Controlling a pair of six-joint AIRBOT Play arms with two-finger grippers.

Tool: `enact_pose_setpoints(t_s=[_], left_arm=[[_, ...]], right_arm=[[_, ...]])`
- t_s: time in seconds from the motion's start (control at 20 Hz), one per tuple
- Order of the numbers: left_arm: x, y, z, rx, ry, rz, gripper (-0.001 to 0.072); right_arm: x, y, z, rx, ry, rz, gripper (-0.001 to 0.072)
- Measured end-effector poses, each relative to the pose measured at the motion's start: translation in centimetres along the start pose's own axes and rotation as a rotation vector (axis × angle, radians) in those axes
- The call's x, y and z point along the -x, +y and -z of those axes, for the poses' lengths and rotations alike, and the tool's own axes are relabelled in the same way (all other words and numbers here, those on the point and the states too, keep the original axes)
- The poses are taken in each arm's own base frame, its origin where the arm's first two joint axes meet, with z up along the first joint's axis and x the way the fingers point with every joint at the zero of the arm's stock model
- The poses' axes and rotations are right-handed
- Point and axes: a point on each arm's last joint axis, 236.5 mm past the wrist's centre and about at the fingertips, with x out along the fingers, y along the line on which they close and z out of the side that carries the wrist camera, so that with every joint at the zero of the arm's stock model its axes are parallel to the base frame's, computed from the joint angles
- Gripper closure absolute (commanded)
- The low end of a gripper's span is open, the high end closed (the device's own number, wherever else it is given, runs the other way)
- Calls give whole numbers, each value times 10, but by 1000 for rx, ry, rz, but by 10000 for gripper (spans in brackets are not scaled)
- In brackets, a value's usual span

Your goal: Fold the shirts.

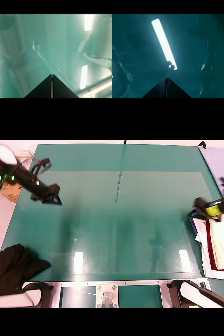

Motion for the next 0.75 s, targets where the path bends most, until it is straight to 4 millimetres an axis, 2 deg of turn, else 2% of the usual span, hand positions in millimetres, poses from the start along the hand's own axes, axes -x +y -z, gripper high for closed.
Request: enact_pose_setpoints(t_s=[0.15,0.3,0.45,0.75], left_arm=[[-8,-3,51,29,-22,-5,684],[-14,-1,84,36,-42,-23,684],[-15,2,96,38,-56,-34,684],[-17,4,100,38,-72,-43,684]], right_arm=[[-30,41,33,127,25,-47,701],[-46,72,56,215,40,-92,700],[-52,88,68,263,49,-115,700],[-55,96,75,289,53,-128,700]])
